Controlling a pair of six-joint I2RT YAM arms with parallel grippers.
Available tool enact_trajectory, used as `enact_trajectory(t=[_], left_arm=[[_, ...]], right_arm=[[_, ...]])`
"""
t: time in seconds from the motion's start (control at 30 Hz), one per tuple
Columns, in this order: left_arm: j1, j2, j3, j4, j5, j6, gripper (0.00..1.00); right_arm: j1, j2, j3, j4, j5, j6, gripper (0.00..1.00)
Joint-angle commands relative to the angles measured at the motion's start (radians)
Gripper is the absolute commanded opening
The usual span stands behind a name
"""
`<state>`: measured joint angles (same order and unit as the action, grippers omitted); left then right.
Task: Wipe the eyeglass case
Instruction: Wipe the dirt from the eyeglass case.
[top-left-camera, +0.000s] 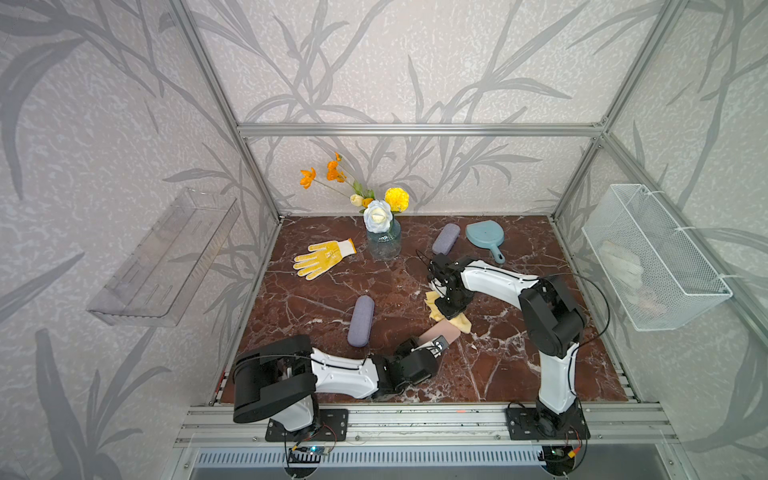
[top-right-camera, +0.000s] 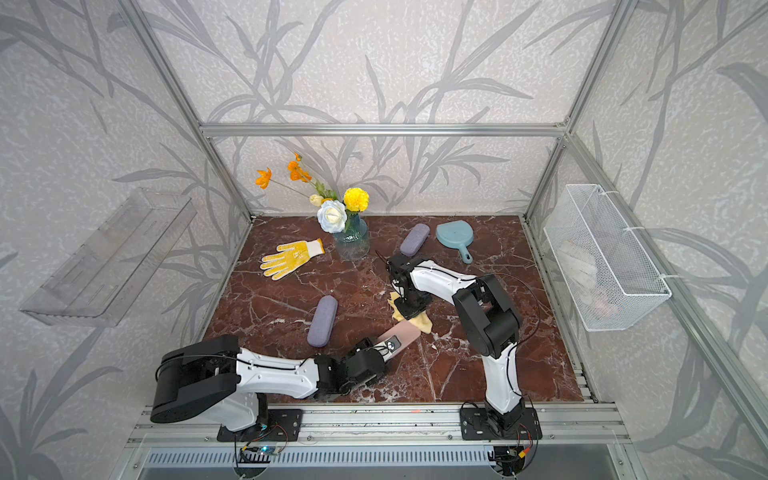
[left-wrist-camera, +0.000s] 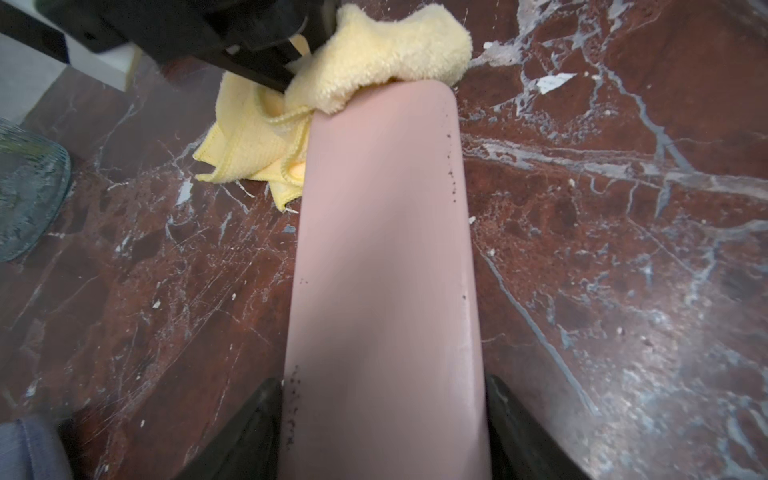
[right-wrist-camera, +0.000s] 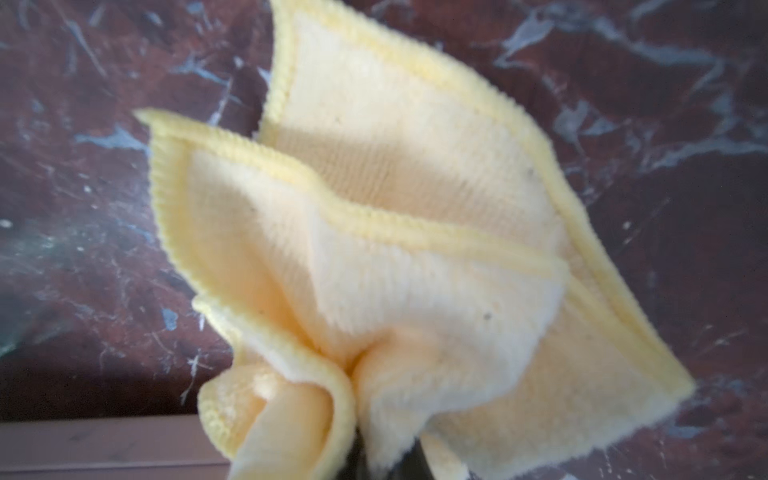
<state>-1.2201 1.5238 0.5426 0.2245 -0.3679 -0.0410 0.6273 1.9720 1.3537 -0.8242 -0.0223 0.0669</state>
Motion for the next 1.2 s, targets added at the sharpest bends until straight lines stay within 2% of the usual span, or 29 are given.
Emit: enact_trajectory(t=[0.0, 0.17, 0.33, 0.43, 0.53, 0.6, 0.73, 0.8, 0.93, 1.03, 1.1, 1.17], left_arm=[[0.039, 0.019, -0.001, -0.053, 0.094, -0.046, 0.11], [0.057, 0.050, 0.053, -0.135, 0.086, -0.103, 0.07], [0.074, 0.056, 0.067, -0.161, 0.092, -0.136, 0.07], [0.083, 0.053, 0.066, -0.164, 0.104, -0.139, 0.07], [0.096, 0.055, 0.072, -0.172, 0.133, -0.137, 0.07], [0.107, 0.055, 0.075, -0.176, 0.151, -0.138, 0.07], [0.132, 0.042, 0.070, -0.176, 0.208, -0.139, 0.07], [0.153, 0.034, 0.065, -0.172, 0.248, -0.143, 0.07], [0.171, 0.035, 0.060, -0.170, 0.282, -0.149, 0.07], [0.178, 0.042, 0.064, -0.170, 0.287, -0.155, 0.07], [0.182, 0.049, 0.071, -0.182, 0.288, -0.165, 0.07], [0.195, 0.057, 0.084, -0.203, 0.291, -0.184, 0.06]], right_arm=[[0.032, -0.050, -0.153, -0.045, -0.250, 0.036, 0.00], [0.023, -0.217, -0.374, 0.030, -0.352, 0.174, 0.00], [0.024, -0.344, -0.499, 0.095, -0.497, 0.316, 0.00], [-0.002, -0.452, -0.502, 0.059, -0.547, 0.312, 0.00], [-0.115, -0.523, -0.452, -0.014, -0.563, 0.282, 0.00], [-0.182, -0.533, -0.401, -0.069, -0.498, 0.251, 0.00], [-0.195, -0.415, -0.264, -0.108, -0.171, 0.172, 0.00], [-0.182, -0.309, -0.172, -0.098, -0.081, 0.161, 0.00], [-0.091, -0.099, 0.026, -0.089, 0.075, 0.139, 0.00], [-0.028, -0.007, 0.099, -0.115, 0.113, 0.117, 0.00], [0.003, -0.008, 0.075, -0.117, 0.065, 0.112, 0.00], [0.020, -0.073, -0.030, -0.074, -0.028, 0.151, 0.00]])
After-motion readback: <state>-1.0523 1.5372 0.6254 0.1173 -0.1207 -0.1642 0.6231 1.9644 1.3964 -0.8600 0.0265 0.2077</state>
